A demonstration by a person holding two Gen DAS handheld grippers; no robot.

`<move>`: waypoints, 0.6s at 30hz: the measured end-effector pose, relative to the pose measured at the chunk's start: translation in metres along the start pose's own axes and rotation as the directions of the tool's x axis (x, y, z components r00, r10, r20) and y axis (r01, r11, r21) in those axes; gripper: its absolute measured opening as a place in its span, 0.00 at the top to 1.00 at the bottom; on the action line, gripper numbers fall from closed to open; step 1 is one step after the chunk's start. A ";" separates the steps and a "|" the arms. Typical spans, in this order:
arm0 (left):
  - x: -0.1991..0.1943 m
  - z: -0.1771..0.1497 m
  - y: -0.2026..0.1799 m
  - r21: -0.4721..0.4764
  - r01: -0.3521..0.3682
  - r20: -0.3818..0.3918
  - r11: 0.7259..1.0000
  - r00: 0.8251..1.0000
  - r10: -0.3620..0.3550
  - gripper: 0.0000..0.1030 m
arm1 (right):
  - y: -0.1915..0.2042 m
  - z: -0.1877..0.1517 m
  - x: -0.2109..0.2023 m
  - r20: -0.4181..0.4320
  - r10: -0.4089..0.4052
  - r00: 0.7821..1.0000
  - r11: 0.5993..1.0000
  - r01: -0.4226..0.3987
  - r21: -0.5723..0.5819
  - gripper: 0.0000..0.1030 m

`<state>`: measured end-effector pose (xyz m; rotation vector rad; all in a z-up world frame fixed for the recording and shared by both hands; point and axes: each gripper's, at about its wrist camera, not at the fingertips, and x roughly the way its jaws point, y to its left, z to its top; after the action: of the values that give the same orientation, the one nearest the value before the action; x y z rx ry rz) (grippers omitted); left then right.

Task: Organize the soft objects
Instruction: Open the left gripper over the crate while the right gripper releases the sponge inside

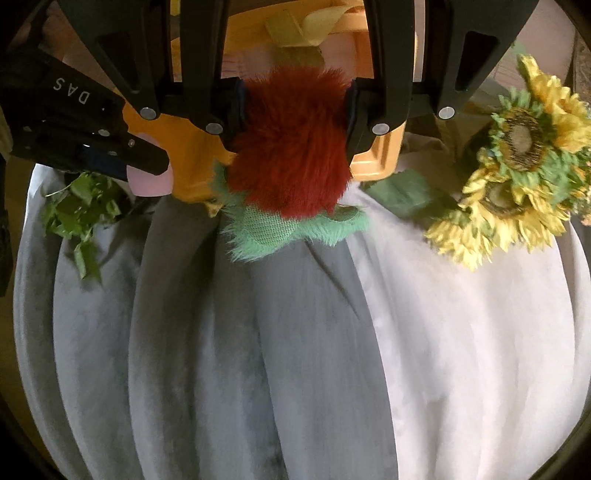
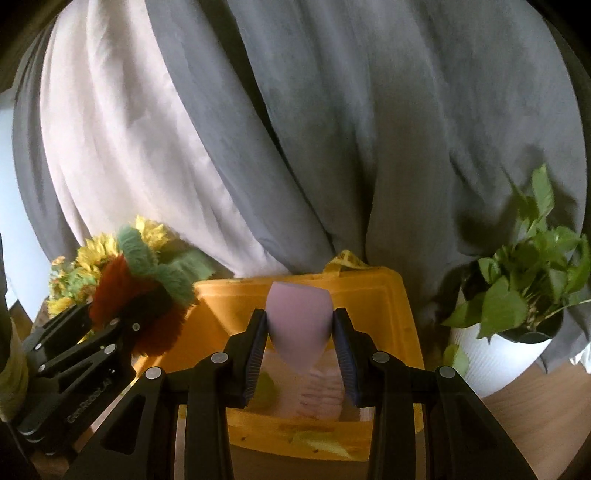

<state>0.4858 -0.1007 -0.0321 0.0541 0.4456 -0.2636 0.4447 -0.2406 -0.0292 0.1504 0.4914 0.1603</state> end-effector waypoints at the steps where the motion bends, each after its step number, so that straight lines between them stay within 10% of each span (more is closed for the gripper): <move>1: 0.003 -0.001 0.000 -0.001 0.002 -0.008 1.000 1.000 -0.002 0.63 | -0.002 0.000 0.005 -0.009 -0.002 1.000 1.000 0.002 0.002 0.63; 13: 0.052 -0.008 -0.002 0.031 -0.011 -0.097 0.999 0.995 0.014 0.59 | -0.017 -0.004 0.050 -0.098 -0.010 0.995 1.000 0.012 0.017 0.63; 18: 0.056 -0.010 -0.002 0.033 -0.030 -0.108 0.999 0.994 0.034 0.39 | -0.021 -0.004 0.060 -0.116 -0.020 0.993 0.999 0.023 0.024 0.51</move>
<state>0.5299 -0.1148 -0.0650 0.1065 0.5481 -0.2370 0.4977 -0.2496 -0.0638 0.1613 0.6109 0.1420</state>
